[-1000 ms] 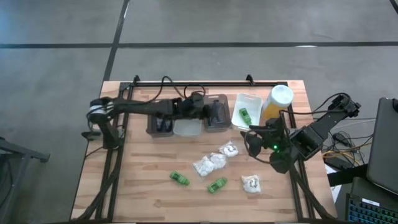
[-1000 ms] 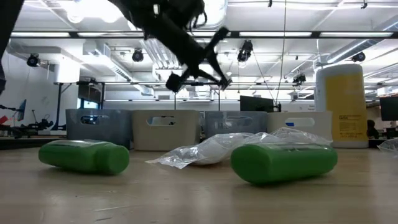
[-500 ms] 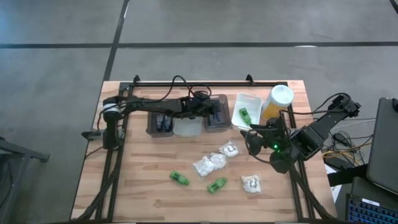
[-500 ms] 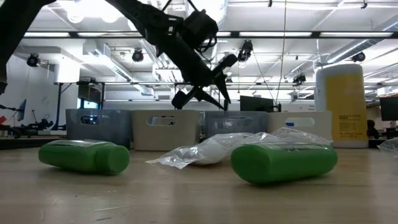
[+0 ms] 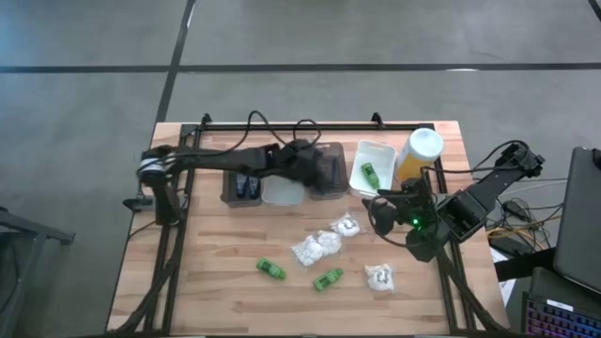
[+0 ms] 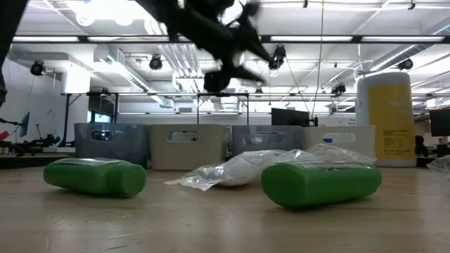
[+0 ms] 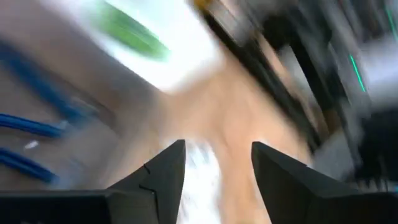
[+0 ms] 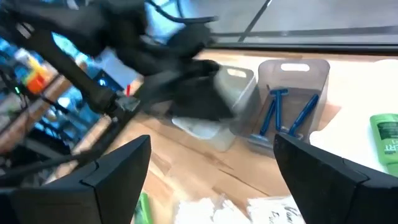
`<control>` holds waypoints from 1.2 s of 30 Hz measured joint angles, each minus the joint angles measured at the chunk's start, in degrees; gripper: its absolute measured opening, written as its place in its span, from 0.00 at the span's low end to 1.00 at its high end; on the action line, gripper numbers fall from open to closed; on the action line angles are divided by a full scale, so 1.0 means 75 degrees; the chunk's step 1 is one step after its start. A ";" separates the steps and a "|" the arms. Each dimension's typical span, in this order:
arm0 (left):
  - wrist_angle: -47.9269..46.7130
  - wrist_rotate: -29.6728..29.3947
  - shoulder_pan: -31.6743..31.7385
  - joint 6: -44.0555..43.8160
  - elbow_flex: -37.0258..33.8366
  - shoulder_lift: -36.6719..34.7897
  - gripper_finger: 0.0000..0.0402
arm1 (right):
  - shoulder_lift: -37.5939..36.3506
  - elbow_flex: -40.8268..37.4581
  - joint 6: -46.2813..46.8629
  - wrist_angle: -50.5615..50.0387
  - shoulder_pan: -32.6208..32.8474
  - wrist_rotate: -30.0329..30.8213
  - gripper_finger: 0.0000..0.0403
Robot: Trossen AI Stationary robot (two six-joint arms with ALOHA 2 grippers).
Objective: Pick & Place Travel size toiletries
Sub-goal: Put the green shampoo into the white bin
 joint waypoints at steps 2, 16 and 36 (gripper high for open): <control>-0.0801 0.1056 -0.0345 0.1337 -0.0042 -0.0437 0.46 | 0.0028 0.0000 -0.0245 0.0018 0.0002 -0.0246 0.84; -0.4221 -0.0932 -0.3860 0.3090 -0.1430 -0.2307 0.46 | 0.0495 -0.0070 -0.1120 0.0075 -0.0001 -0.1775 0.81; -0.2751 -0.2089 -0.4969 0.5019 -0.2635 -0.1452 0.67 | 0.2117 0.0950 -0.2403 0.0174 -0.0146 -0.2714 0.91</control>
